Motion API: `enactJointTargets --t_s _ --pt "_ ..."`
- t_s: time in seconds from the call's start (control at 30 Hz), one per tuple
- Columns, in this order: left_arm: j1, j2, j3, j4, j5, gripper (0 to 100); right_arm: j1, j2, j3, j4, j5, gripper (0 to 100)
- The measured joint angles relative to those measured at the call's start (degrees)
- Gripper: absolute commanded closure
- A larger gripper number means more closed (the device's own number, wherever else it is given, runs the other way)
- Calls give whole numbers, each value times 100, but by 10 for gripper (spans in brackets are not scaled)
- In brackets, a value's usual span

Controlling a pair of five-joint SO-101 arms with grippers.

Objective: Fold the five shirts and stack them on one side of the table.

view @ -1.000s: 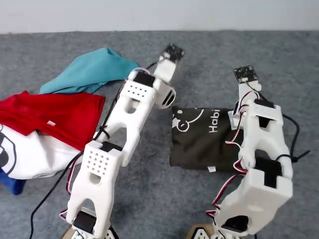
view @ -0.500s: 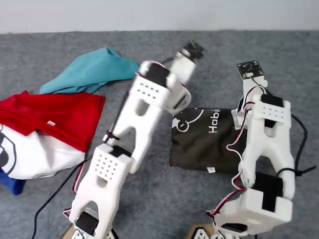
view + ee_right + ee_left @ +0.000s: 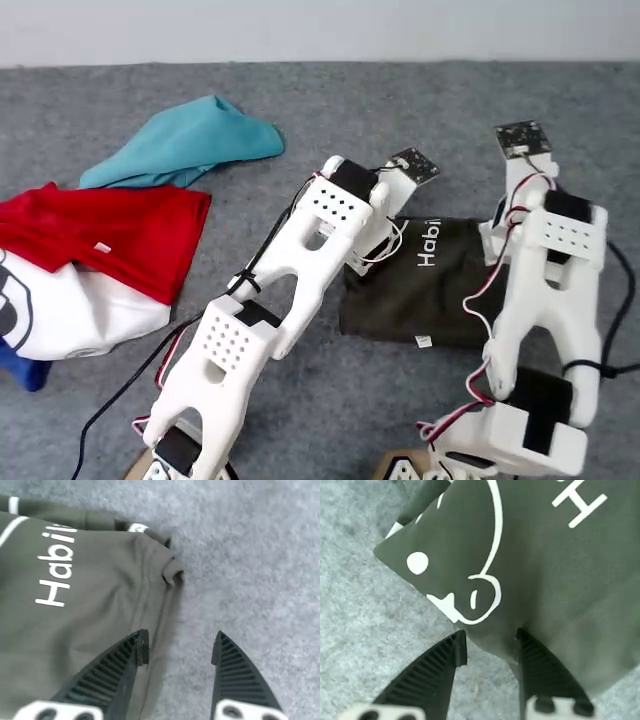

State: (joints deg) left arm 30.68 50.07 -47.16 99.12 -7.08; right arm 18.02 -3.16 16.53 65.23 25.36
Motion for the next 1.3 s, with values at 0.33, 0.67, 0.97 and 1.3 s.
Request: enactJointTargets --t_s 0.33,0.67,0.97,1.3 --pt "-35 0 -378 9 0 844 -176 343 0 105 -114 785" --pt "-35 0 -1011 9 0 844 -237 1679 0 -167 -334 786" --pt "-44 0 -1020 18 0 844 -695 2136 -123 -246 35 967" --pt "-62 0 -1020 18 0 844 -967 2145 -220 -246 290 988"
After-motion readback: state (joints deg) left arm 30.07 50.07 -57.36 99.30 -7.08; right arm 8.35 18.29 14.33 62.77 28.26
